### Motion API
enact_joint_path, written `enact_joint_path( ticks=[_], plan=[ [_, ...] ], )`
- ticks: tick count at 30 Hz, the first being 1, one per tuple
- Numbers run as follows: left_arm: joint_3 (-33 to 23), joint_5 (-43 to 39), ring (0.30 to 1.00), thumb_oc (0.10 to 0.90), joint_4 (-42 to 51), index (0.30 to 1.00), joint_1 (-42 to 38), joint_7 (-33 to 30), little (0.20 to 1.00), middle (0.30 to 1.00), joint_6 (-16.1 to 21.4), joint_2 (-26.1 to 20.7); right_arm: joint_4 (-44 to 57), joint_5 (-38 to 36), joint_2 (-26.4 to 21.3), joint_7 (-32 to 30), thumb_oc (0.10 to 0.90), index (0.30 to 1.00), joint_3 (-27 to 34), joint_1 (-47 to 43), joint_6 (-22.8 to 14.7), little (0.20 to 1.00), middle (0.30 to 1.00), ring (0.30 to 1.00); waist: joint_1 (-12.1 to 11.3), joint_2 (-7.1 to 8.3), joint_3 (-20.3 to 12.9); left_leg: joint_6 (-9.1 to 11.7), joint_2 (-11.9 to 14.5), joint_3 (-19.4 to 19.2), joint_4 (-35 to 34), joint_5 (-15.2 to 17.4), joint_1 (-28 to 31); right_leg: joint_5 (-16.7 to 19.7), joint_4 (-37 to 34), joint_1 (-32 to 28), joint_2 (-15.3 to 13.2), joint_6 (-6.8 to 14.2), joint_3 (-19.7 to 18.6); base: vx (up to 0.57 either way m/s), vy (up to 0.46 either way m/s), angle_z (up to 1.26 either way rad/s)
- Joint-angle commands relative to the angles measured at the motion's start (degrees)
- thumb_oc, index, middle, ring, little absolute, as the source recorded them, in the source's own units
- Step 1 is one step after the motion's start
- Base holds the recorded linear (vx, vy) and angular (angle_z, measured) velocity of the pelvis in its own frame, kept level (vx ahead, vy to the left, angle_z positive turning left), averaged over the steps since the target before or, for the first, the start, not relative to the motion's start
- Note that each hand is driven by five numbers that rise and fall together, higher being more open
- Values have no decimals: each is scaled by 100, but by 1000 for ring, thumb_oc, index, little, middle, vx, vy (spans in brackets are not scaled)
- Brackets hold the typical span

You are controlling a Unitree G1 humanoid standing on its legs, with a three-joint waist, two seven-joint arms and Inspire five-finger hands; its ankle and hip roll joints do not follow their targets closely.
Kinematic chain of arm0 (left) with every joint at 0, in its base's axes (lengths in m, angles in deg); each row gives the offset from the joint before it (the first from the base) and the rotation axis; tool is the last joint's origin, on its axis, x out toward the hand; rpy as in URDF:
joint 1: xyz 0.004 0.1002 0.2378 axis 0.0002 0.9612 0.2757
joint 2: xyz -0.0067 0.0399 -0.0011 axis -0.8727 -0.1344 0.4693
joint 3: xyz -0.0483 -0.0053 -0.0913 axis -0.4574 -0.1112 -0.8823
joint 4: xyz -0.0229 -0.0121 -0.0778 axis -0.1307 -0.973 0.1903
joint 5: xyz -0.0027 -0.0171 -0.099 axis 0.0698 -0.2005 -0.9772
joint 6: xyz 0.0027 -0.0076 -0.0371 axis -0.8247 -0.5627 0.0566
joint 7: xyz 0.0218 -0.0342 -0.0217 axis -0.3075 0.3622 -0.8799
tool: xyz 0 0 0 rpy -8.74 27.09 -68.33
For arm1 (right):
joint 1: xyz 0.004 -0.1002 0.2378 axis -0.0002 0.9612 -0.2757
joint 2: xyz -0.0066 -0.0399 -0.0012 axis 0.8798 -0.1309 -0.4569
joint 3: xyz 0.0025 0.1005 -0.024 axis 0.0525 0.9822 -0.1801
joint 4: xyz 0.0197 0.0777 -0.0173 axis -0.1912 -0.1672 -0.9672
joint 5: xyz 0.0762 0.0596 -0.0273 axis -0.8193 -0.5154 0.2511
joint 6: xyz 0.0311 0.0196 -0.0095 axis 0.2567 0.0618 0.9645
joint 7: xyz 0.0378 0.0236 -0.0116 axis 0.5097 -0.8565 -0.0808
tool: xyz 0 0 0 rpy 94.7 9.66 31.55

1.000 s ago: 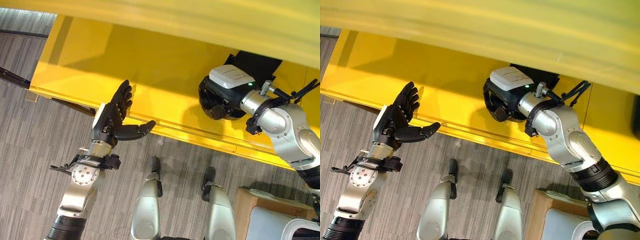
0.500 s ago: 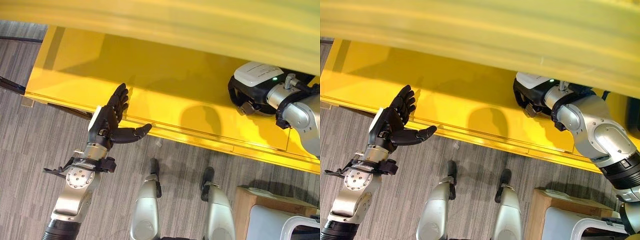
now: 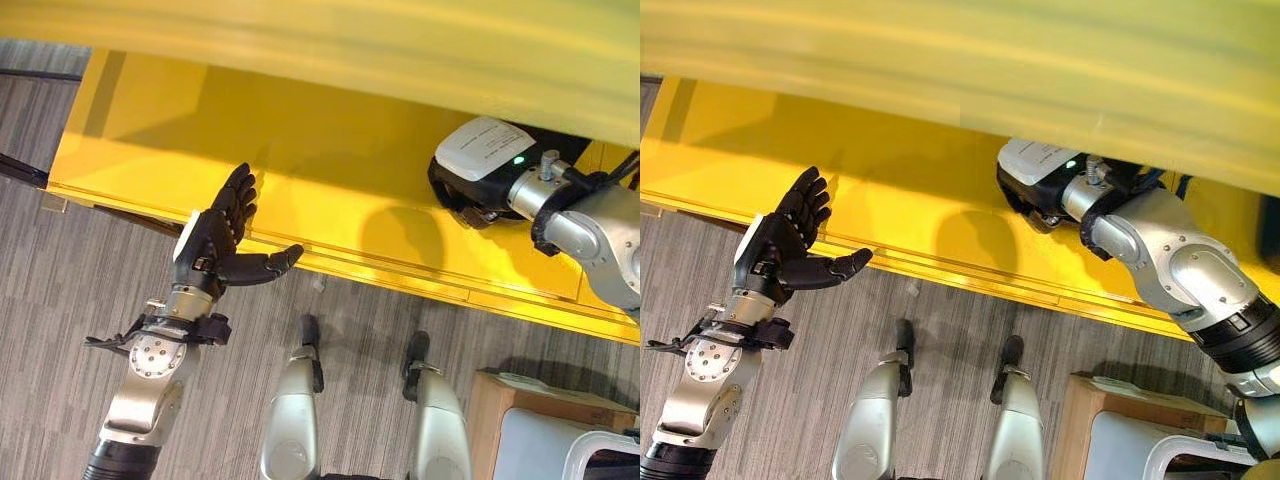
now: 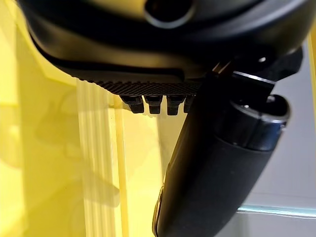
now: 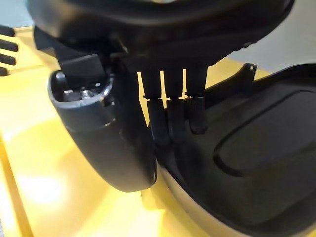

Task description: Move parts from the plastic box to the shelf.

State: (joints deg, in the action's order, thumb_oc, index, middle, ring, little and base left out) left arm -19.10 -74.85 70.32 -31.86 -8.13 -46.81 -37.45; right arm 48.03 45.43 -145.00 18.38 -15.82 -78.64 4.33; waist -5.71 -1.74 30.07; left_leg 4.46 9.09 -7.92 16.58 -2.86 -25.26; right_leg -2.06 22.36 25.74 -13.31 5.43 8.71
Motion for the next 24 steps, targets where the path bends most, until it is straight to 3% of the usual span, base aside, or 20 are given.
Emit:
enact_joint_path(
  ticks=[1, 7, 16, 19, 22, 24],
  plan=[
    [532, -58, 1000, 900, -186, 1000, 448, 206, 1000, 1000, -206, -135, 734, 570, -87, -403, 400, 300, -13, -1177, -79, 300, 300, 300, 25, -87, -27, -74, 8, 38, 363, 613, 149, -521, 291, -126, 190, -86, 163, 0, 0, 0],
    [581, -60, 1000, 900, -198, 1000, 435, 210, 1000, 1000, -227, -146, 725, 954, 66, -562, 400, 300, -364, -1606, -159, 300, 300, 300, -62, -118, -27, -89, -24, 85, 420, 611, 2, -551, 418, 15, 170, -90, 174, 0, -3, 1],
    [580, -58, 1000, 900, -130, 1000, 507, 303, 1000, 1000, -186, -184, 649, 987, 42, -267, 400, 300, -754, -1901, 257, 300, 300, 300, -140, -156, -27, -69, -55, 149, 430, 572, -178, -597, 548, 199, 149, -100, 224, -5, -13, 2],
    [569, -44, 1000, 900, -122, 1000, 533, 331, 1000, 1000, -161, -192, 599, 1065, -34, -248, 400, 300, -781, -1825, 510, 300, 300, 300, -128, -151, -27, -69, -40, 133, 426, 569, -178, -602, 560, 205, 137, -97, 233, 0, 0, 0],
    [543, -57, 1000, 900, -69, 1000, 565, 326, 1000, 1000, -165, -188, 332, 793, -72, -216, 400, 300, -545, -1572, 1179, 300, 300, 300, -52, -165, -27, -60, -23, 84, 395, 559, -142, -574, 529, 215, 131, -85, 207, 0, 0, 0],
    [543, -67, 1000, 900, -31, 1000, 566, 314, 1000, 1000, -184, -189, 294, 545, -52, -55, 400, 300, -465, -1510, 1392, 300, 300, 300, -35, -172, -27, -54, -25, 74, 393, 562, -138, -564, 503, 215, 125, -83, 197, 0, 0, 0]
  ],
)
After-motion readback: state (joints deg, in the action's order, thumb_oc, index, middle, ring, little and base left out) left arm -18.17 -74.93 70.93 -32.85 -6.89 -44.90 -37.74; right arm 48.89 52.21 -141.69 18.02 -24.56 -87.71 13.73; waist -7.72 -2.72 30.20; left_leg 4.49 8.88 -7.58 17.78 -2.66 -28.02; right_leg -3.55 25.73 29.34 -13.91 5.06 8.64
